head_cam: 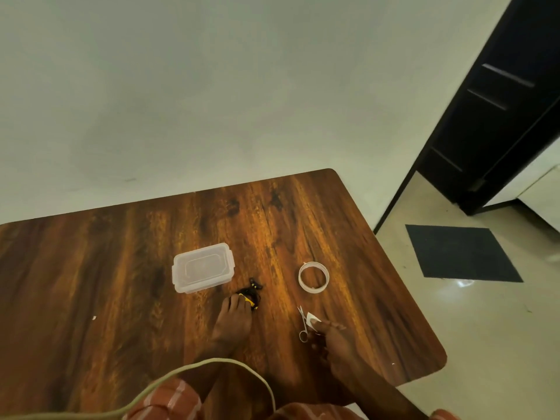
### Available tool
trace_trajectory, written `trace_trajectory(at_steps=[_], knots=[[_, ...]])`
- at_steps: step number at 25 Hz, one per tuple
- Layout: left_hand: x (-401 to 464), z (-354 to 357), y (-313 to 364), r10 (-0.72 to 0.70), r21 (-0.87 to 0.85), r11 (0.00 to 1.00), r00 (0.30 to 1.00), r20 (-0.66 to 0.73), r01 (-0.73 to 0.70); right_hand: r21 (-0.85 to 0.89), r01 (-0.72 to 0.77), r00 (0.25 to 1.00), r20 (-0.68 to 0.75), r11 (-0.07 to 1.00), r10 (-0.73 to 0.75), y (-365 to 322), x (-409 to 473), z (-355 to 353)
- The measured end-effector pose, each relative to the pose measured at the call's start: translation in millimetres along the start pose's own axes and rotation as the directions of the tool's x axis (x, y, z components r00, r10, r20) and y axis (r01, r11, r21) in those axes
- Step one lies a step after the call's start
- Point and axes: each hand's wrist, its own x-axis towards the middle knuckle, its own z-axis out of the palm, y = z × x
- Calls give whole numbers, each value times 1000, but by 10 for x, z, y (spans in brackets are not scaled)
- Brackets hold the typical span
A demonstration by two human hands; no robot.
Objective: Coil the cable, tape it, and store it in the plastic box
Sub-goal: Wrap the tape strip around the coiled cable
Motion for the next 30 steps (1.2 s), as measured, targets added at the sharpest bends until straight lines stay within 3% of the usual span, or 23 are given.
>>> trace_trajectory(at_steps=[2,4,7,9,13,17,21,27,30], knots=[[-59,-102,30,-94,-209,973,995,47,101,11,-1,999,48,1000,0,-20,-42,46],[-91,-149,37,-160,-514,845,987,20,148,33,-3,997,78,999,1,-39,-74,152],[-218,-342,95,-214,-921,344,970,113,184,91,-1,996,92,996,-8,-48,-91,368],[-311,-542,127,-223,-979,156,971,91,128,104,-2,993,116,995,-10,-68,-137,497],[-423,-894,216,-239,-998,55,971,0,14,130,43,992,111,991,-58,-116,-269,734],[-503,-1105,317,-300,-991,121,950,-86,-52,185,108,986,107,977,-130,-190,-426,879],[-564,-1132,390,-274,-929,354,937,-216,-110,238,148,977,114,960,-178,-265,-581,907],[-610,-1100,303,-114,-736,663,954,-276,-134,356,-46,959,276,933,-58,-371,-682,845],[-646,-1278,261,-101,-700,697,945,-311,-155,273,148,917,323,950,-236,-419,-735,789]])
